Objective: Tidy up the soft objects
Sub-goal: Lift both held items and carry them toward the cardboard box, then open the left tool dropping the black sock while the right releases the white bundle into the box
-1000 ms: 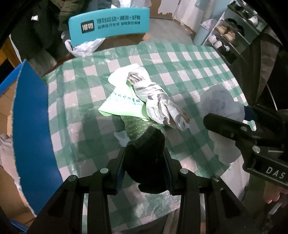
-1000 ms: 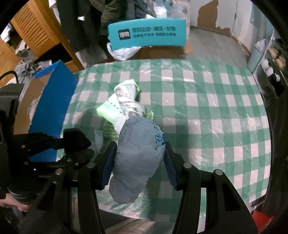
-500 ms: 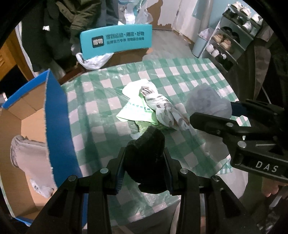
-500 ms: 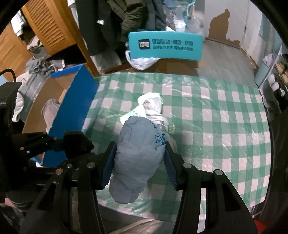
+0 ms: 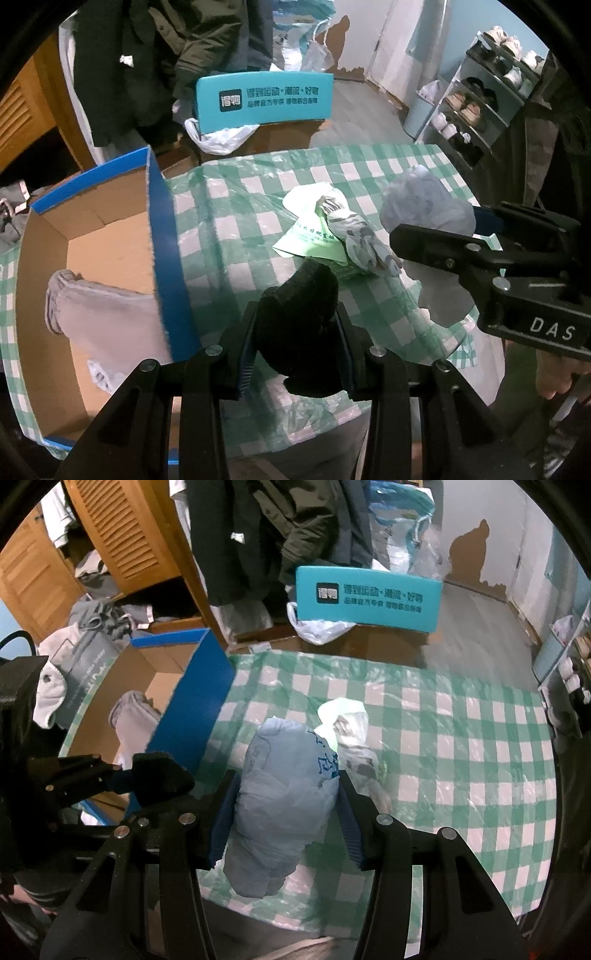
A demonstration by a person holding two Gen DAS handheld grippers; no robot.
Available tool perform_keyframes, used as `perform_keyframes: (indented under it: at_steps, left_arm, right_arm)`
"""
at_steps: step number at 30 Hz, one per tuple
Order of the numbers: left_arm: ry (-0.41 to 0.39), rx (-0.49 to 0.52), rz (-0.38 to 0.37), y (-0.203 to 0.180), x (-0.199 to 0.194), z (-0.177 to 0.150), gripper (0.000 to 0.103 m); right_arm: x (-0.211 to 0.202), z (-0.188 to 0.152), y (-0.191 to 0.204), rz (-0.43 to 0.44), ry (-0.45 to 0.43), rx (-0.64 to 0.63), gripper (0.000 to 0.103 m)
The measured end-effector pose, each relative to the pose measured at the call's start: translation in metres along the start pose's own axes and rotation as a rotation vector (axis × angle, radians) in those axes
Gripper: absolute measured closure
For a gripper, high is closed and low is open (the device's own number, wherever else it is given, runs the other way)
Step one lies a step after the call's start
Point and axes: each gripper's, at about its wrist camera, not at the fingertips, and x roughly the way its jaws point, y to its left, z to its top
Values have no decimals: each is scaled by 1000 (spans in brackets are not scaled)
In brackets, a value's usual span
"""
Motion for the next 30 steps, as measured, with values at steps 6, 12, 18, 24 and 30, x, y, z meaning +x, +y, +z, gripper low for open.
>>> perform_keyframes:
  at_steps: [6,12,18,24,30]
  left_arm:
    - [-33,-3,21,11,-14,-2,65]
    - [-51,-15,22,24,-26,-3,65]
    - [-75,-42,21,38,-36,-3,65]
    - [-84,-78,24,56,-41,-4,65]
    - [-96,-116,30,75,-48,-10,65]
  right_arm:
    - [1,9,15,13,-9,-25,52]
    - [3,17,28,19,-13,-41,52]
    - [5,27,46,37,-22,-65,52]
    - [9,37,65,55,-25,-95,52]
    - [16,45,83,67,-19,-125,52]
